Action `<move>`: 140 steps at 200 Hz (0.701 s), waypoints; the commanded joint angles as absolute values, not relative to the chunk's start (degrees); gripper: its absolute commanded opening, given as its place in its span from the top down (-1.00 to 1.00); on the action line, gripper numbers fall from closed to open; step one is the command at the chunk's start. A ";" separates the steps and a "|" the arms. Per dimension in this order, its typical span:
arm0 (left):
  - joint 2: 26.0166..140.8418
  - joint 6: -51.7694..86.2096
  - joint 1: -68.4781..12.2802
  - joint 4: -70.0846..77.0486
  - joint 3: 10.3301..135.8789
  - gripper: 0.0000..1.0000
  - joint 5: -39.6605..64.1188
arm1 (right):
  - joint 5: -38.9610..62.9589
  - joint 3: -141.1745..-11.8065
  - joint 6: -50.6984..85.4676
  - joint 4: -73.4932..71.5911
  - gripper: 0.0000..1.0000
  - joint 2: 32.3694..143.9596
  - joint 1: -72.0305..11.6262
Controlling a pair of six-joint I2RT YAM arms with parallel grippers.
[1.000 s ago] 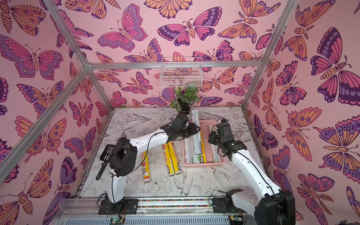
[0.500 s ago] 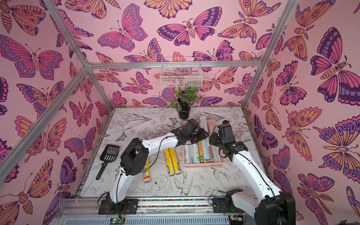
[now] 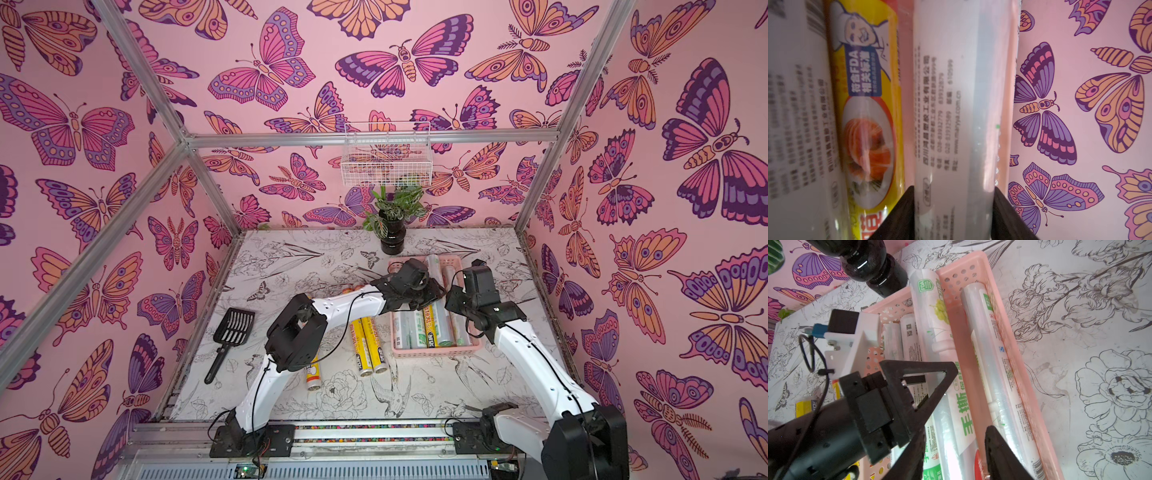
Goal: Put the plastic wrap into the basket
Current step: Place the plastic wrap in the basket.
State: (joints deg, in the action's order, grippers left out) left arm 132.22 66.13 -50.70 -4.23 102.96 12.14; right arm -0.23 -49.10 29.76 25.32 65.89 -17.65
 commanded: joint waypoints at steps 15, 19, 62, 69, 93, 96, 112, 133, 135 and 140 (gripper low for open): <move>132.77 66.93 -51.23 -0.90 105.07 0.52 13.78 | 2.09 -49.30 28.83 26.76 0.01 67.76 -17.31; 132.74 66.96 -51.24 -0.86 105.03 0.52 13.80 | 2.15 -49.31 28.84 26.71 0.00 67.84 -17.31; 133.08 67.15 -51.24 -1.39 105.23 0.15 15.02 | 1.85 -49.31 28.84 26.52 0.00 68.10 -17.30; 133.07 67.10 -51.23 -1.57 105.21 0.09 14.99 | 1.85 -49.31 28.83 26.49 0.00 68.03 -17.29; 132.59 66.71 -51.24 -2.17 105.21 0.03 14.83 | 1.84 -49.31 28.83 26.46 -0.01 68.05 -17.31; 132.48 66.71 -51.22 -2.19 105.21 0.01 14.81 | 1.78 -49.33 28.85 26.46 -0.01 68.11 -17.31; 132.22 66.50 -51.24 -2.45 105.28 -0.05 14.77 | 1.69 -49.39 28.97 26.54 0.00 67.94 -17.31; 131.85 66.18 -51.24 -2.83 105.21 -0.17 14.76 | 1.58 -49.40 29.03 26.54 -0.01 67.70 -17.30; 131.77 66.14 -51.24 -2.82 105.21 -0.19 14.74 | 1.58 -49.46 29.01 26.54 -0.01 67.70 -17.25; 131.79 66.10 -51.24 -2.90 105.21 -0.23 14.72 | 1.58 -49.48 29.07 26.54 -0.01 67.68 -17.30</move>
